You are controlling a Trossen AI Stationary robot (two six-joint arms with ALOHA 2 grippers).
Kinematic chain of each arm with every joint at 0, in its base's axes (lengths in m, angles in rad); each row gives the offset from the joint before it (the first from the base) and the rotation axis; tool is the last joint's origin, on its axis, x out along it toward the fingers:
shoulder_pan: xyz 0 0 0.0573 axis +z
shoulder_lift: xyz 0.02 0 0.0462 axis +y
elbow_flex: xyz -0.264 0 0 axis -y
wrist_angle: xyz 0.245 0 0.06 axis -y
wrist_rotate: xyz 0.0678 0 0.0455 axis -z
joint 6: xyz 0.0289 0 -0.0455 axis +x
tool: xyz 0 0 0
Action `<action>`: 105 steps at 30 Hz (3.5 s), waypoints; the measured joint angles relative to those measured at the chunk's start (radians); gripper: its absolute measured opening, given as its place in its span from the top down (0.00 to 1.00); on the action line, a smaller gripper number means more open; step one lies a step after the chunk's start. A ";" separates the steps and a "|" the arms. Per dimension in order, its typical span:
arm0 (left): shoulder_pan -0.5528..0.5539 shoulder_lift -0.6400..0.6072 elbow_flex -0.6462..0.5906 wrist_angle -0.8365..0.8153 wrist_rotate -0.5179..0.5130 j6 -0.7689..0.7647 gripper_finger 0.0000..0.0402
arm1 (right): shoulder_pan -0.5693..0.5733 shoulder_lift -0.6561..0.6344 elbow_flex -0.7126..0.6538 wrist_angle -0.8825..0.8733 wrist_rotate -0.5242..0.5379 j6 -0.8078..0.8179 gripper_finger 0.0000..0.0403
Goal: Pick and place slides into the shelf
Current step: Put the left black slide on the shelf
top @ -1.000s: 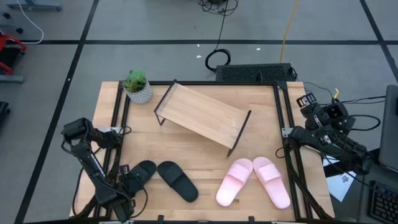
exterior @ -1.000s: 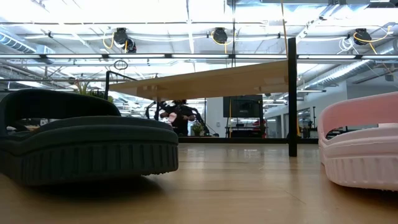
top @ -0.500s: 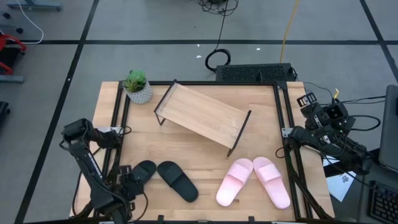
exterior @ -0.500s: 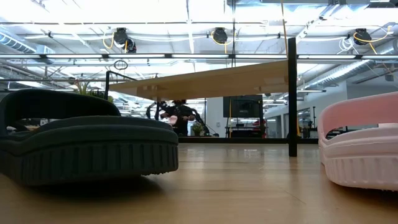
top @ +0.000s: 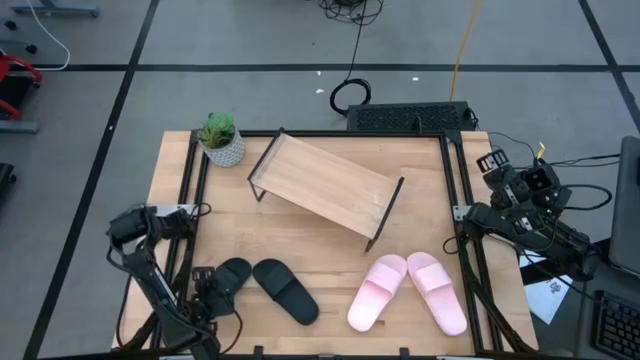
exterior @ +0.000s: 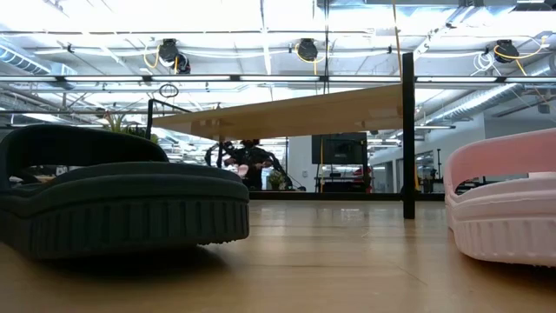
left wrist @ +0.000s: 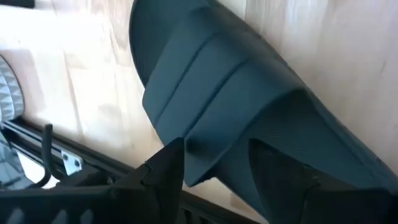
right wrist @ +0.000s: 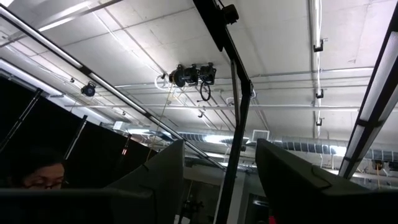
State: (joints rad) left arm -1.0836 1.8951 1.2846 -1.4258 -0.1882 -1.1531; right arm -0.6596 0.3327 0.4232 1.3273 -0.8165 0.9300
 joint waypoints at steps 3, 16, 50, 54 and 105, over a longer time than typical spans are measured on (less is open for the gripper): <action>-0.001 0.011 0.000 0.010 -0.032 0.007 0.56 | 0.000 0.000 0.000 0.000 0.000 0.000 0.54; 0.032 0.014 0.008 -0.016 0.022 0.016 0.97 | 0.000 0.000 0.000 0.000 -0.001 0.001 0.54; 0.674 -0.393 0.497 0.036 -0.927 1.076 1.00 | 0.000 0.002 0.000 -0.052 -0.026 -0.015 0.54; 0.782 -0.391 0.511 0.266 -0.960 1.400 1.00 | 0.000 0.002 0.000 -0.060 -0.026 -0.025 0.54; 1.158 -0.139 0.509 0.182 -0.957 1.267 1.00 | 0.000 0.002 0.000 -0.191 -0.142 -0.054 0.54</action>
State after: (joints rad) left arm 0.0747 1.7561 1.7941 -1.2442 -1.1449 0.1138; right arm -0.6597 0.3347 0.4229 1.1365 -0.9581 0.8764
